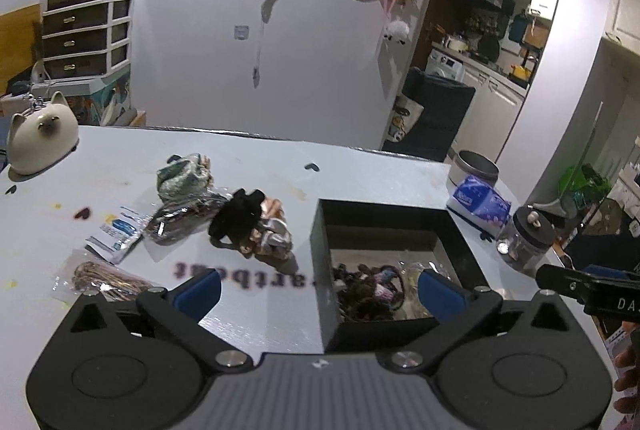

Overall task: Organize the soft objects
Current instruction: 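Withdraw both tools from the box toward the remaining items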

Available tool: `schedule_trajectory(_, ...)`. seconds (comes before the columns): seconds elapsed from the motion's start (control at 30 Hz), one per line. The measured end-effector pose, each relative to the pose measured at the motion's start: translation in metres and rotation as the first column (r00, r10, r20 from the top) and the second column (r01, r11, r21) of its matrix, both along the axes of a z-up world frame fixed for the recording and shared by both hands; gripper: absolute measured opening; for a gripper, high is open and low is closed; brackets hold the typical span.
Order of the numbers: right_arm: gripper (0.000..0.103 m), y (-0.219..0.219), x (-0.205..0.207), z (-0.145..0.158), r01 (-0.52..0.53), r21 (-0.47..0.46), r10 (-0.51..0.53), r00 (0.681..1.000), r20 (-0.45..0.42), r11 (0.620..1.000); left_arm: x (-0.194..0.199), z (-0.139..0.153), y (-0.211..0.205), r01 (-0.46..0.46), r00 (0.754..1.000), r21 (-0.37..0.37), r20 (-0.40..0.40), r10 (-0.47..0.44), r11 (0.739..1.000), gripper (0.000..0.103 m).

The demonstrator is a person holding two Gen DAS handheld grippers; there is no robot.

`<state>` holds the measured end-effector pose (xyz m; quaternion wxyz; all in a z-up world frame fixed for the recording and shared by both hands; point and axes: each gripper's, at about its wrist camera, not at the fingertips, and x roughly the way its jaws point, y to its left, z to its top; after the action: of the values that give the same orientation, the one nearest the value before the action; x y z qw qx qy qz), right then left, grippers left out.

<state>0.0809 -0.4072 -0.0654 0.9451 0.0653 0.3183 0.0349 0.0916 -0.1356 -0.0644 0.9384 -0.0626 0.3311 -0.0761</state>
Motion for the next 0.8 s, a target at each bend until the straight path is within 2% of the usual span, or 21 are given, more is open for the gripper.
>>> schedule_trajectory(0.2,0.103,0.017,-0.001,0.001,0.026,-0.012,-0.026,0.998,0.049,1.0,-0.001,0.003,0.028,-0.009,0.999,0.011,0.034,0.009,1.0,0.103)
schedule_trajectory(0.8,0.103,0.132,0.025,0.004,0.046,-0.024,-0.045,0.998,0.047,0.999,0.028,0.004,0.146,-0.025,0.998,0.048,0.05,0.023,0.999,0.103)
